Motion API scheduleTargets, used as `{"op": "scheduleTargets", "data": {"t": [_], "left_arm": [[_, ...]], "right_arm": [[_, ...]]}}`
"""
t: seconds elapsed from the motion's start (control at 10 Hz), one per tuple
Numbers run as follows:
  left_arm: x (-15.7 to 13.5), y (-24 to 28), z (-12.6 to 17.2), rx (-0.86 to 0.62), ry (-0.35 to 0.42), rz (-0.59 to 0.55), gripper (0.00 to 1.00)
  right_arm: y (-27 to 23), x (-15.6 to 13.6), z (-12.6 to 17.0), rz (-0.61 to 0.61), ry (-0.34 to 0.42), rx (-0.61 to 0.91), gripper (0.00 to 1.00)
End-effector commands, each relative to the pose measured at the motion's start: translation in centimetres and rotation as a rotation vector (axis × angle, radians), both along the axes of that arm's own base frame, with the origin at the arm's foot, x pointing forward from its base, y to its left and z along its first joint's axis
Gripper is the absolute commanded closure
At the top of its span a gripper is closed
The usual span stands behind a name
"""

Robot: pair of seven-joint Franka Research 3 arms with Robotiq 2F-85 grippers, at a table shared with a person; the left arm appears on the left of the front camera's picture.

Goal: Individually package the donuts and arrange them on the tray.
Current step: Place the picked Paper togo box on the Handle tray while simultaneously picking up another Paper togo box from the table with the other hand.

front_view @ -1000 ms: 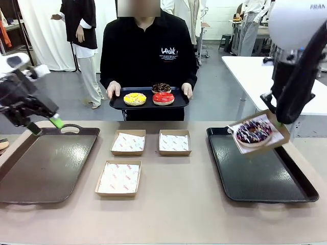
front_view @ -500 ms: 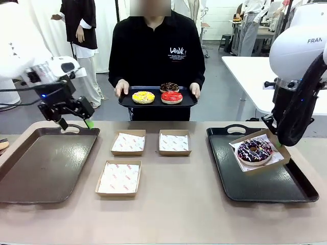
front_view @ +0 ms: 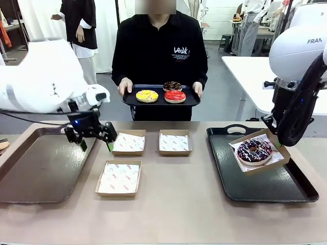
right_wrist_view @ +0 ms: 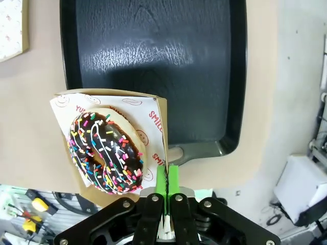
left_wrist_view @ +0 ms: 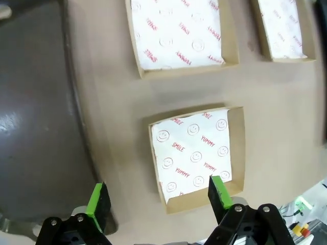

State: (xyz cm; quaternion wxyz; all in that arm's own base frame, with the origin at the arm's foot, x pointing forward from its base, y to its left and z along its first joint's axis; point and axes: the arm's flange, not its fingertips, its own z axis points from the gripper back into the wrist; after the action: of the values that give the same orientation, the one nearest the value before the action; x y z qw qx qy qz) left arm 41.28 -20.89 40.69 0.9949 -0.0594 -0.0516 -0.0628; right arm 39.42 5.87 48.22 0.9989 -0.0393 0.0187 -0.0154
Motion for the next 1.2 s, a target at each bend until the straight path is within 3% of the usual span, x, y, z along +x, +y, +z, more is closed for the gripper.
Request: {"op": "scheduleTargets", "data": {"t": [0.0,0.3,0.4,1.1], "left_arm": [[-0.7,-1.6,-2.3,0.066,-0.009,0.031,0.0],[-2.3,-1.9,-4.1,0.138,-0.006,0.046,0.0],[-2.6,-1.4,-3.8,0.081,0.025,0.029,0.0],[-1.9,-1.5,-4.0,0.097,0.031,0.013,0.0]], "right_arm": [[0.0,0.0,0.3,-0.009,0.004,-0.002,0.99],[0.0,0.0,0.3,-0.009,0.004,-0.002,0.99],[0.0,0.0,0.3,-0.009,0.004,-0.002,0.99],[0.0,0.0,0.3,-0.009,0.004,-0.002,0.99]]}}
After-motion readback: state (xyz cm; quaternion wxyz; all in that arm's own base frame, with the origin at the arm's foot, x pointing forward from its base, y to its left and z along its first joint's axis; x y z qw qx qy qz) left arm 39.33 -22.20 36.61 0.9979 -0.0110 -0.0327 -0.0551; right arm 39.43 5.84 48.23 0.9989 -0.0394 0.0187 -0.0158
